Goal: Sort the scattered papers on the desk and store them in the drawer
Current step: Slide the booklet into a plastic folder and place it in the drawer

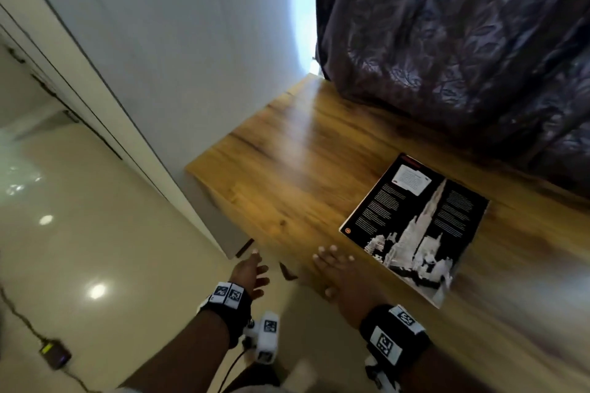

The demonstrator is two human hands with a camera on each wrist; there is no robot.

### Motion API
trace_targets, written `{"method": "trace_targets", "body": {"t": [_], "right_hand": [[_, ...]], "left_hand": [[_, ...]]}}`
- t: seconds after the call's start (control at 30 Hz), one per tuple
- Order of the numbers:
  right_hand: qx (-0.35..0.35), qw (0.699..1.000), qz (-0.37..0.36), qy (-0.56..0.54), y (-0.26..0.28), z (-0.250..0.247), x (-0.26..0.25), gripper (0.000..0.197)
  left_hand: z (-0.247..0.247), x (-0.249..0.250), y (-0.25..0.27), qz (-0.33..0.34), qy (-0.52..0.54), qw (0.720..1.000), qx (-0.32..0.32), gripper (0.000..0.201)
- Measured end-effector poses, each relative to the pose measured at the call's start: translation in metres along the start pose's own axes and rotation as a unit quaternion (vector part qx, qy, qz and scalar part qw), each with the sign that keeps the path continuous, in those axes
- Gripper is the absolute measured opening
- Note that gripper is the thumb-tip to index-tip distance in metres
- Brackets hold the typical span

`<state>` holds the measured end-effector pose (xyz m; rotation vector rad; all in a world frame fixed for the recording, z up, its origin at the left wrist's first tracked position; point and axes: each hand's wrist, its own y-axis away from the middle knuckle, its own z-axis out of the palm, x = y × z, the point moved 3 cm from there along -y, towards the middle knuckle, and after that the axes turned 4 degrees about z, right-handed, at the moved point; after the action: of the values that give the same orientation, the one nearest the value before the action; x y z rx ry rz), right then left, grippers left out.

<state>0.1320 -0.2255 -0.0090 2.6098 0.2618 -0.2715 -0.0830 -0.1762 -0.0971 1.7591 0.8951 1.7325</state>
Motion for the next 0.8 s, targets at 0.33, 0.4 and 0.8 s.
{"method": "trace_targets", "body": {"t": [0.33,0.4,0.8], "right_hand": [[-0.028,0.998,0.052,-0.023,-0.008,-0.001,-0.003,0.084],[-0.044,0.997,0.059,-0.021,-0.008,0.003,-0.002,0.085],[0.033,0.987,0.102,-0.121,-0.009,-0.009,-0.003,0.055]], "left_hand": [[0.044,0.01,-0.036,-0.089,0.263,0.958,-0.077,0.088],[0.041,0.007,-0.044,-0.126,0.317,0.936,-0.087,0.09],[-0.047,-0.032,-0.037,-0.199,0.285,0.935,-0.066,0.104]]}}
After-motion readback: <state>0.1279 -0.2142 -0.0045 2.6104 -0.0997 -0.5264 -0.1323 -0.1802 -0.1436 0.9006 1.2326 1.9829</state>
